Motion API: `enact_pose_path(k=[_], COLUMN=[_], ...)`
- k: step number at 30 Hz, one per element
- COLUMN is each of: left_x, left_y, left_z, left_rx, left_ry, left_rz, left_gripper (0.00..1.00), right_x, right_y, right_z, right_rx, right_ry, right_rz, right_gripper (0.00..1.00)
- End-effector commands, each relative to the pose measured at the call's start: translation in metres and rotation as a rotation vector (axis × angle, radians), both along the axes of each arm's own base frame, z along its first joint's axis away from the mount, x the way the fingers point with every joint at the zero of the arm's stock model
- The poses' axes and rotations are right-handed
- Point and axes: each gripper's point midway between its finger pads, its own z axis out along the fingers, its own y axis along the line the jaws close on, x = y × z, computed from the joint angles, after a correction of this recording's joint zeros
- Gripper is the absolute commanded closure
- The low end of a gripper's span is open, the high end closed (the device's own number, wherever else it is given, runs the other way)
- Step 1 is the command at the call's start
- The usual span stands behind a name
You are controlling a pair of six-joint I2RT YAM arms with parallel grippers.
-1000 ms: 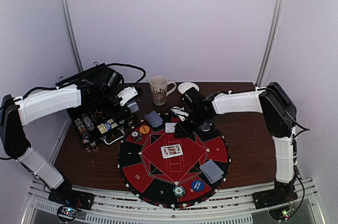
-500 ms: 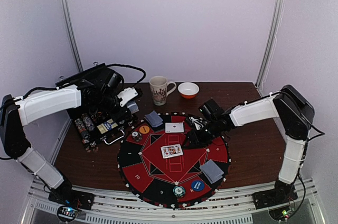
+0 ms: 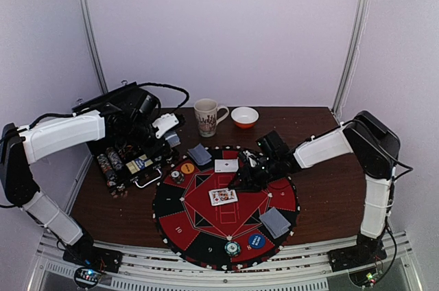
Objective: Distribute texas hold em gaming equipment
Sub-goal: Adjust the poker card in the community card area.
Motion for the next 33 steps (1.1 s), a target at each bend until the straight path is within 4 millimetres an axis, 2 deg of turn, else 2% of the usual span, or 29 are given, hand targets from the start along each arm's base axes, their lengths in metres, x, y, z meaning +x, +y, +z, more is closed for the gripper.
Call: enact_pose_path(k=[1, 9, 14, 18, 23, 28, 33], left_x=[0.006, 0.006, 0.005, 0.005, 0.005, 0.005, 0.005], left_y=[-0.001, 0.0, 0.001, 0.001, 0.002, 0.001, 0.001], left_z=[0.015, 0.014, 0.014, 0.014, 0.014, 0.014, 0.013], left_rx=[-0.038, -0.034, -0.033, -0.032, -0.032, -0.031, -0.03], left_ry=[-0.049, -0.049, -0.049, -0.05, -0.051, -0.05, -0.049], left_rz=[0.008, 0.009, 0.012, 0.011, 0.012, 0.011, 0.013], left_gripper=[0.55, 0.55, 0.55, 0.55, 0.55, 0.55, 0.55], right_x=[-0.007, -0.01, -0.011, -0.005, 0.019, 0.041, 0.056], right_y=[0.0, 0.001, 0.003, 0.005, 0.0, -0.012, -0.019], right_z=[-0.017, -0.027, -0.022, -0.007, 0.021, 0.028, 0.022], right_rx=[0.004, 0.011, 0.031, 0.067, 0.14, 0.168, 0.191], right_ry=[0.066, 0.108, 0.109, 0.078, 0.005, -0.045, -0.04], right_rz=[-0.018, -0.026, -0.021, -0.024, -0.134, -0.281, -0.403], right_gripper=[0.62, 0.83, 0.99, 1.0, 1.0, 1.0, 1.0])
